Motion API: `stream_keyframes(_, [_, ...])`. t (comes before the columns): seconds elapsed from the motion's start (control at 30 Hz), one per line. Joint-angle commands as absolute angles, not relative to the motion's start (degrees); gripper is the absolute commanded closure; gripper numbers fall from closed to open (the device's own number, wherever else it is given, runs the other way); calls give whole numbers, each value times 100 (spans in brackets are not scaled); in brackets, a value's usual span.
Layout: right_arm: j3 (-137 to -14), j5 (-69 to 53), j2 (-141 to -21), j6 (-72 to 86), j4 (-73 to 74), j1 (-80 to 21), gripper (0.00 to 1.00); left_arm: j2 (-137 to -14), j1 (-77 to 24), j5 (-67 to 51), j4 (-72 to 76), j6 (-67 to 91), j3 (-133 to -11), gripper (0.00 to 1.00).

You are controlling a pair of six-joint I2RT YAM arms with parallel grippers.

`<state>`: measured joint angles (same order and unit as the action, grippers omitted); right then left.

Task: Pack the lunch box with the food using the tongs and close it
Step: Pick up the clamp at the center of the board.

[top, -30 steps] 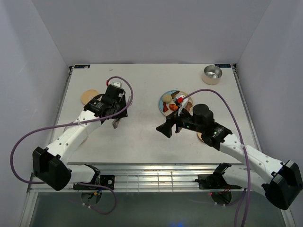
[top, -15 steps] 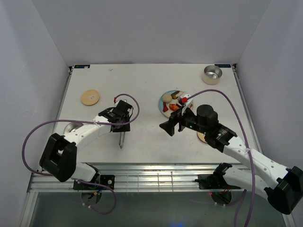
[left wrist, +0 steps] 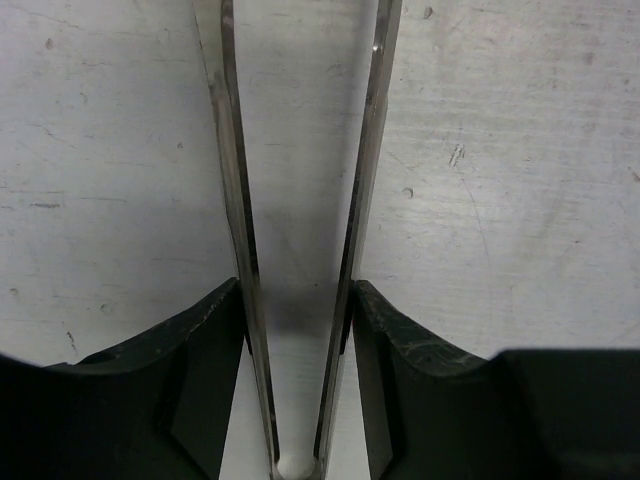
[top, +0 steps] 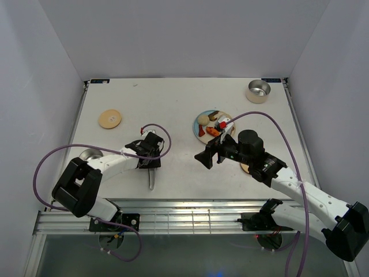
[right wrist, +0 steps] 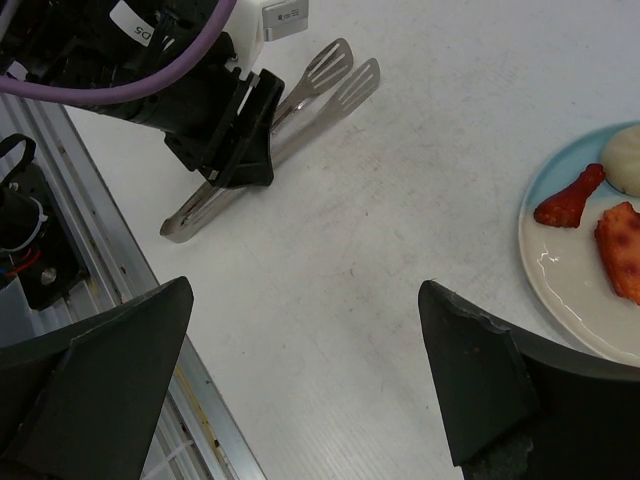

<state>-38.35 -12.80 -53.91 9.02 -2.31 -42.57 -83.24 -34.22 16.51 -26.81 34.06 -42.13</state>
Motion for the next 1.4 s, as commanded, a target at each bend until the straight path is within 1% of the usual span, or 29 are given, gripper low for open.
stream_keyframes(0.0, [-3876, -1336, -5273, 914, -422, -4289, 0, -8411, -3428, 1617, -2295, 3551, -4052, 44])
stream_keyframes(0.07, [-3876, -1318, -5273, 905, -413, -4289, 0, -8446, -3428, 1608, -2268, 3638, -3991, 43])
stream_keyframes(0.17, [-3867, -1327, -5265, 905, -422, -4289, 0, -8350, -3428, 1600, -2224, 3709, -3929, 36])
stream_keyframes(0.2, [-3876, -1327, -5265, 905, -413, -4289, 0, -8315, -3428, 1600, -2206, 3718, -3920, 32])
stream_keyframes(0.33, [-3876, -1318, -5317, 905, -431, -4289, 0, -8156, -3428, 1626, -2180, 3771, -3858, 25])
stream_keyframes(0.47, [-3876, -1301, -5344, 905, -431, -4289, 0, -8235, -3428, 1679, -2250, 3779, -3876, 24])
stream_keyframes(0.63, [-3876, -1266, -5317, 896, -431, -4289, 0, -8411, -3419, 1740, -2382, 3893, -3946, 20])
stream_keyframes(0.67, [-3885, -1266, -5326, 896, -431, -4289, 0, -8420, -3428, 1775, -2425, 3937, -3955, 12])
stream_keyframes(0.9, [-3885, -1274, -5361, 896, -466, -4289, 0, -8218, -3419, 1925, -2654, 4008, -3972, 5])
stream_keyframes(1.1, [-3876, -1266, -5309, 896, -439, -4289, 0, -8516, -3419, 1986, -2768, 3964, -4157, 5])
stream_keyframes(1.23, [-3893, -1239, -5265, 879, -396, -4289, 0, -8604, -3419, 1951, -2734, 3955, -4201, 7])
stream_keyframes(1.33, [-3876, -1213, -5212, 870, -369, -4289, 0, -8622, -3419, 1890, -2654, 3885, -4175, 10])
stream_keyframes(1.37, [-3876, -1204, -5186, 870, -360, -4289, 0, -8631, -3419, 1872, -2646, 3885, -4175, 13])
